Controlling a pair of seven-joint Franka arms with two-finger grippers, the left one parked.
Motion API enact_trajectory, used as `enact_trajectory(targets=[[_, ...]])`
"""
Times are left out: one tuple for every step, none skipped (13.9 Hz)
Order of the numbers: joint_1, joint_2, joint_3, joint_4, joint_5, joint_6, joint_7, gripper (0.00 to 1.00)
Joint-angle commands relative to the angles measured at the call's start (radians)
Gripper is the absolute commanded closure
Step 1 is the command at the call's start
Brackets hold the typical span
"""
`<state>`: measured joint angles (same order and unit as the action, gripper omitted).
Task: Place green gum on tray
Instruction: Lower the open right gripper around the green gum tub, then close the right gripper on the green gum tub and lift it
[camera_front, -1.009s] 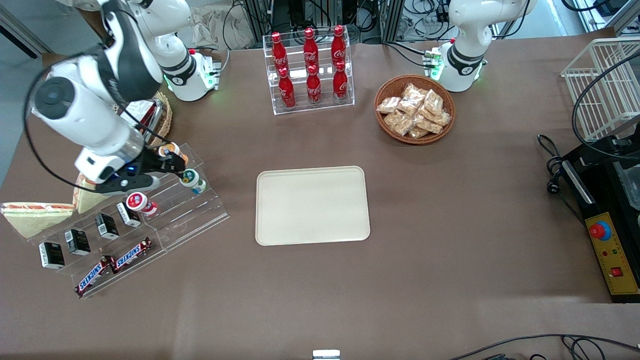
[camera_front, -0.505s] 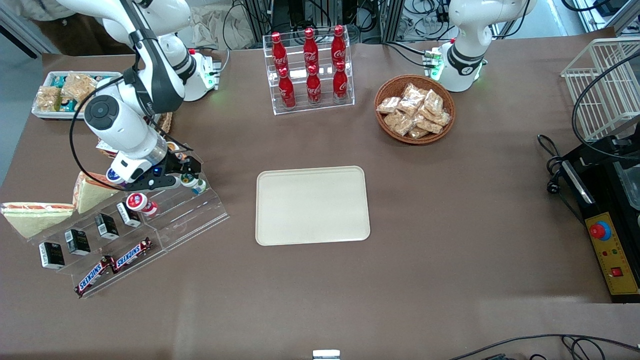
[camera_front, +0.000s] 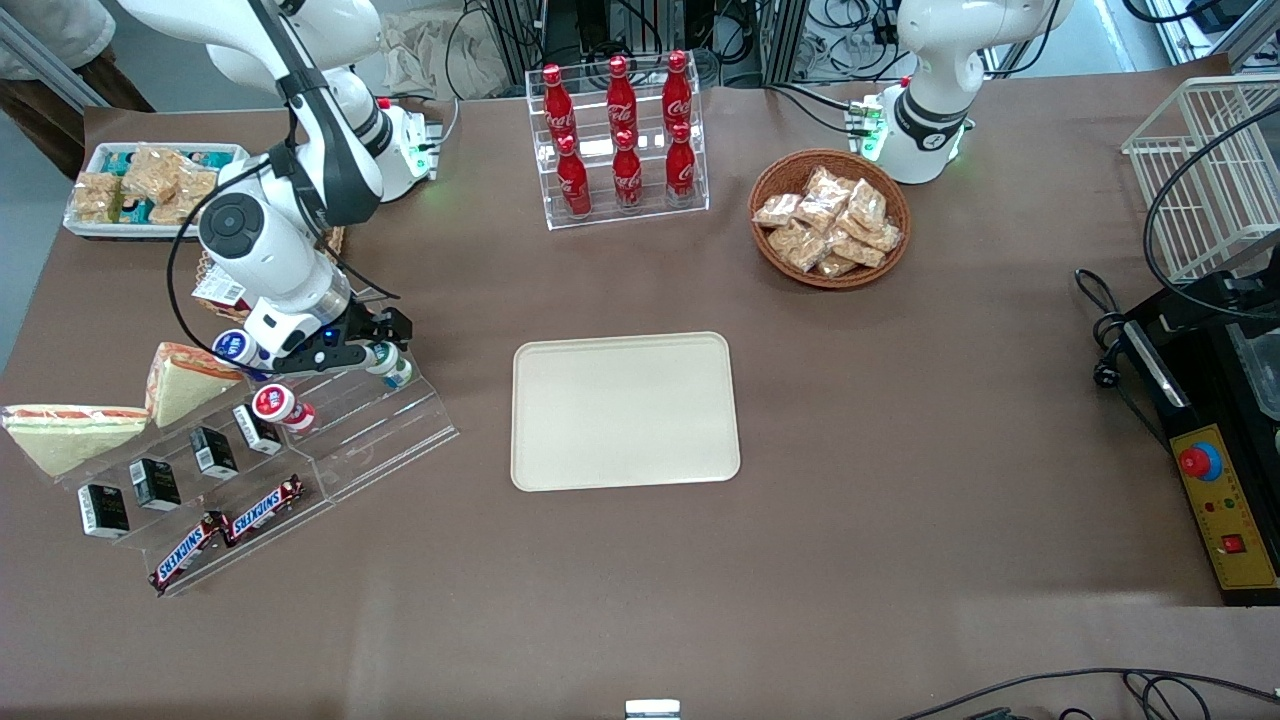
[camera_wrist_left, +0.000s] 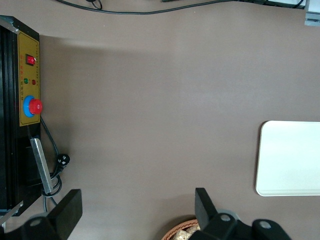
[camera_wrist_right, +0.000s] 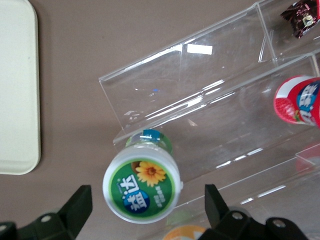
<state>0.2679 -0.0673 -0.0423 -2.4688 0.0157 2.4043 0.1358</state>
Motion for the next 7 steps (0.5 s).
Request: enact_trajectory(targets=[[0.013, -0.022, -0.002, -0.044, -0.019, 0.045, 0.036, 0.0], [0.013, -0.019, -0.002, -0.044, -0.019, 0.045, 0.036, 0.0], [0.013, -0.017, -0.002, -0.044, -0.019, 0.045, 0.036, 0.0], [0.013, -0.017, -0.002, -0.045, -0.019, 0.045, 0.036, 0.0], [0.011, -0.014, -0.002, -0.044, -0.019, 0.045, 0.036, 0.07], [0.011, -0.012, -0.002, -0.042, -0.019, 0.042, 0.038, 0.27], [0.011, -0.011, -0.002, -0.042, -0.019, 0.041, 0.038, 0.47]])
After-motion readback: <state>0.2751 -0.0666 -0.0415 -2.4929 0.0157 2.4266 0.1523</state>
